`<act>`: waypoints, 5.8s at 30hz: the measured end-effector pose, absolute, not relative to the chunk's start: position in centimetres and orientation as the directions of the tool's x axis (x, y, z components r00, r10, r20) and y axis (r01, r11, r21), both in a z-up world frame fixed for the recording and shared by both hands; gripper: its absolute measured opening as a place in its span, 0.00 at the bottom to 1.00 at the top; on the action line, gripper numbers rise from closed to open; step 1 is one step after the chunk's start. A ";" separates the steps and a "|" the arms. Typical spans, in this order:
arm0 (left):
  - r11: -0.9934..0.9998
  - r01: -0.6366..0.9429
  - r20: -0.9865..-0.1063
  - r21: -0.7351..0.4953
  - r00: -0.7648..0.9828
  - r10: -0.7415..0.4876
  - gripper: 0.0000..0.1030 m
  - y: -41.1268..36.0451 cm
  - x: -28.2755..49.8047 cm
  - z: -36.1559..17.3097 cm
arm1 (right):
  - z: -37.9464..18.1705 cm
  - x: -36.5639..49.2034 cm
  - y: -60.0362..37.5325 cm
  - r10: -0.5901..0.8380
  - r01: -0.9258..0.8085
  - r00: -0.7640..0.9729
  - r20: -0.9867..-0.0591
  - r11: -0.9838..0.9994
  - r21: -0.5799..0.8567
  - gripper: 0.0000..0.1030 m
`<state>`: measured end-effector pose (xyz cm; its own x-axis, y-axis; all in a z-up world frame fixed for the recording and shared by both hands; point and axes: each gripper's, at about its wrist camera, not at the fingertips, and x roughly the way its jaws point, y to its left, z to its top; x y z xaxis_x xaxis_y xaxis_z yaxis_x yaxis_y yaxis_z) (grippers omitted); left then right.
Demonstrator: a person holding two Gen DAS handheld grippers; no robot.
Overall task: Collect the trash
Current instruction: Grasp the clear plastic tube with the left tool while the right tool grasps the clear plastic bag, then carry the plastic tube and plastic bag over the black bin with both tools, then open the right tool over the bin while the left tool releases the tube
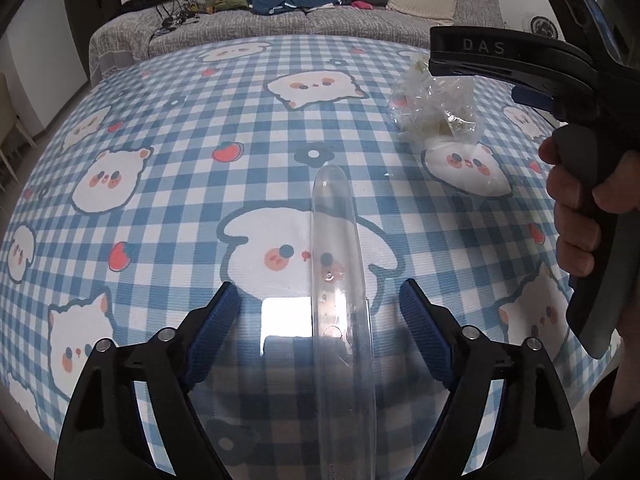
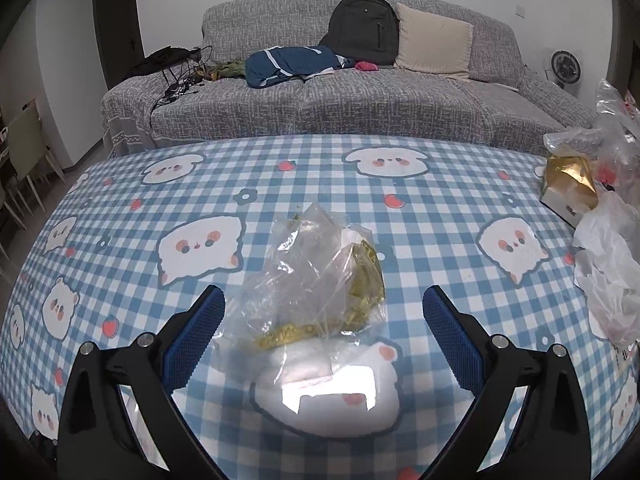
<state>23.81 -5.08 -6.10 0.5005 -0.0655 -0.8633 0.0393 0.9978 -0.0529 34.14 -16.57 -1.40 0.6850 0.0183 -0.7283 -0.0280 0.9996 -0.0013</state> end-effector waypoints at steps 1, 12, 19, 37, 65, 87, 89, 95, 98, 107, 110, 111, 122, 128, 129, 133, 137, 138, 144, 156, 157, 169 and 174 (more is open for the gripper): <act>0.998 0.039 -0.865 -0.054 0.497 -0.066 0.67 -5.1 23.9 -6.3 | -1.7 34.6 -16.3 0.012 -0.028 0.686 -0.727 1.000 -0.010 0.92; 0.997 0.060 -0.852 -0.046 0.518 -0.070 0.24 -5.5 23.9 -6.0 | -5.1 37.3 -15.5 0.003 -0.038 0.628 -0.778 0.999 -0.027 0.61; 0.997 0.054 -0.853 -0.060 0.516 -0.080 0.24 -5.3 24.0 -6.0 | -6.3 37.2 -15.4 -0.046 -0.036 0.607 -0.793 0.996 -0.085 0.29; 0.998 0.054 -0.842 -0.044 0.535 -0.066 0.24 -5.6 23.0 -5.0 | -3.3 31.5 -15.7 -0.067 -0.024 0.688 -0.722 0.993 -0.114 0.27; 0.998 0.065 -0.826 -0.026 0.560 -0.058 0.24 -5.7 18.0 -2.9 | -0.1 19.6 -17.0 -0.004 -0.052 0.690 -0.724 0.997 -0.055 0.27; 0.997 0.058 -0.819 -0.041 0.570 -0.067 0.24 -5.2 10.1 -2.5 | 0.0 9.4 -17.9 0.021 -0.050 0.691 -0.722 0.999 -0.019 0.27; 0.998 0.058 -0.822 -0.038 0.566 -0.064 0.24 -5.2 9.6 -2.5 | 0.0 8.5 -17.9 0.019 -0.049 0.693 -0.721 0.999 -0.020 0.27; 0.998 0.055 -0.816 -0.034 0.575 -0.059 0.24 -4.9 7.2 -2.1 | -0.2 5.8 -17.5 0.018 -0.058 0.695 -0.718 0.998 -0.031 0.27; 0.998 0.054 -0.817 -0.035 0.574 -0.059 0.24 -4.6 6.0 -2.1 | -0.3 4.3 -17.5 0.017 -0.061 0.696 -0.717 0.997 -0.036 0.27; 0.999 0.041 -0.808 -0.030 0.588 -0.048 0.24 -3.7 1.9 -2.2 | -1.0 0.2 -16.5 0.032 -0.093 0.695 -0.718 0.995 -0.046 0.27; 0.999 0.034 -0.807 -0.031 0.589 -0.045 0.24 -3.3 0.5 -2.7 | -1.7 -1.0 -16.0 0.042 -0.107 0.689 -0.724 0.993 -0.044 0.27; 0.999 0.030 -0.808 -0.030 0.587 -0.042 0.24 -3.1 0.1 -3.0 | -2.0 -1.4 -15.9 0.045 -0.113 0.685 -0.727 0.993 -0.045 0.27; 0.999 0.002 -0.833 -0.047 0.552 -0.040 0.24 -0.8 -3.3 -6.4 | -4.6 -4.6 -14.4 0.065 -0.154 0.662 -0.746 0.987 -0.051 0.27; 0.998 -0.008 -0.842 -0.063 0.538 -0.049 0.24 0.1 -4.9 -8.6 | -7.3 -6.3 -13.8 0.076 -0.167 0.629 -0.774 0.985 -0.039 0.27; 0.997 -0.012 -0.843 -0.071 0.535 -0.054 0.24 0.3 -5.2 -9.1 | -7.8 -6.5 -13.6 0.077 -0.172 0.624 -0.778 0.984 -0.040 0.27; 0.996 -0.015 -0.845 -0.091 0.531 -0.070 0.24 0.5 -6.0 -10.4 | -10.1 -7.0 -13.2 0.081 -0.177 0.593 -0.801 0.984 -0.032 0.27; 0.996 -0.020 -0.850 -0.090 0.522 -0.067 0.24 0.5 -6.2 -12.0 | -12.4 -7.1 -12.4 0.080 -0.189 0.564 -0.822 0.981 -0.034 0.27; 0.996 -0.021 -0.851 -0.088 0.521 -0.064 0.24 0.4 -6.2 -12.3 | -12.9 -7.0 -12.3 0.081 -0.191 0.556 -0.827 0.981 -0.033 0.27; 0.996 -0.035 -0.848 -0.082 0.528 -0.051 0.24 0.9 -5.6 -14.2 | -15.8 -6.5 -11.6 0.081 -0.203 0.514 -0.854 0.979 -0.029 0.28; 0.993 -0.091 -0.872 -0.071 0.490 -0.017 0.24 1.9 -5.0 -17.4 | -18.4 -5.8 -10.5 0.115 -0.245 0.476 -0.872 0.969 -0.006 0.45; 0.994 -0.088 -0.871 -0.070 0.490 -0.018 0.24 1.8 -5.0 -17.4 | -18.3 -5.8 -10.6 0.118 -0.247 0.478 -0.871 0.969 -0.004 0.50; 0.995 -0.042 -0.870 -0.085 0.491 -0.054 0.24 -2.7 -3.4 -18.2 | -16.5 -5.7 -16.4 0.080 -0.122 0.539 -0.838 0.992 0.016 0.91; 0.996 -0.011 -0.869 -0.086 0.489 -0.070 0.24 -5.6 -2.7 -18.9 | -16.2 -6.1 -20.4 0.042 -0.049 0.554 -0.831 0.999 0.018 0.92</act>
